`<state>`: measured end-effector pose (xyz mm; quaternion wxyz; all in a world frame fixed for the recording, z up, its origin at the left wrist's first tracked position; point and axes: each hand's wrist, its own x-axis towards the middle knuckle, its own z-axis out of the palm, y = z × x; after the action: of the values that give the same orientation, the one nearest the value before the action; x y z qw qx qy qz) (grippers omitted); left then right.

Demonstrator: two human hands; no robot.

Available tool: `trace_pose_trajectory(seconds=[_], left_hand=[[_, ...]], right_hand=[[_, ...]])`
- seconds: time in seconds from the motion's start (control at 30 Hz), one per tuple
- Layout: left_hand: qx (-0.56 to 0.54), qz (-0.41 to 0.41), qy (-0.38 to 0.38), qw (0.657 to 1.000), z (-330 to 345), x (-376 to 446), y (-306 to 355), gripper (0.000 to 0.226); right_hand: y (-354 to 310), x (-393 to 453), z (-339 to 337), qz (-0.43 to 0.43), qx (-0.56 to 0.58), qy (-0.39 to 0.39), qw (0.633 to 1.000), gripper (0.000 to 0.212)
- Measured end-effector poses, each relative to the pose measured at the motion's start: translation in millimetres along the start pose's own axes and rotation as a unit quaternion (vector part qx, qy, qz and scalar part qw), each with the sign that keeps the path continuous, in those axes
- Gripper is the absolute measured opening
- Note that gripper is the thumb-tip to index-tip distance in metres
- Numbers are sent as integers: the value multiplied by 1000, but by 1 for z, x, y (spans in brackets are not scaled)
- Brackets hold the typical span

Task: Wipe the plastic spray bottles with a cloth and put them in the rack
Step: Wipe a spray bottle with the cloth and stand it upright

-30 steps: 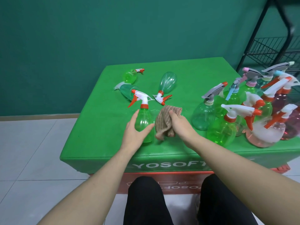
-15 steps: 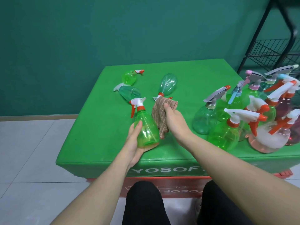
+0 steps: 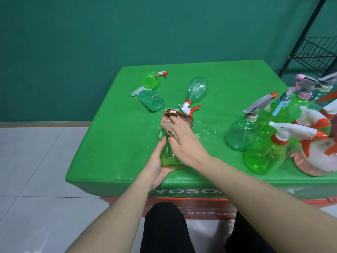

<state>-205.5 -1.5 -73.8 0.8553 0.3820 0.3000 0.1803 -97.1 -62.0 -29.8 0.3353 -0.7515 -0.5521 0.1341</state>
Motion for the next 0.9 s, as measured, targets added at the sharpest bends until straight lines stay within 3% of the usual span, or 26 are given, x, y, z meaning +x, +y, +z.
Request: trace_pose_trajectory(seconds=[0.1, 0.33, 0.57, 0.8, 0.9], left_hand=[[5, -4, 2, 1000, -1, 2, 0, 53], [9, 10, 0, 1000, 0, 0, 0, 66], [-22, 7, 19, 1000, -1, 4, -1, 62], [-50, 3, 22, 998, -6, 7, -4, 62], [-62, 11, 25, 998, -7, 8, -5, 63]], right_hand=[[1, 1, 2, -10, -5, 11, 1000, 52], [1, 0, 8, -24, 6, 73, 997, 57], [4, 3, 10, -14, 14, 29, 999, 59], [20, -13, 18, -123, -33, 37, 991, 44], [25, -26, 17, -151, -49, 27, 987, 47]])
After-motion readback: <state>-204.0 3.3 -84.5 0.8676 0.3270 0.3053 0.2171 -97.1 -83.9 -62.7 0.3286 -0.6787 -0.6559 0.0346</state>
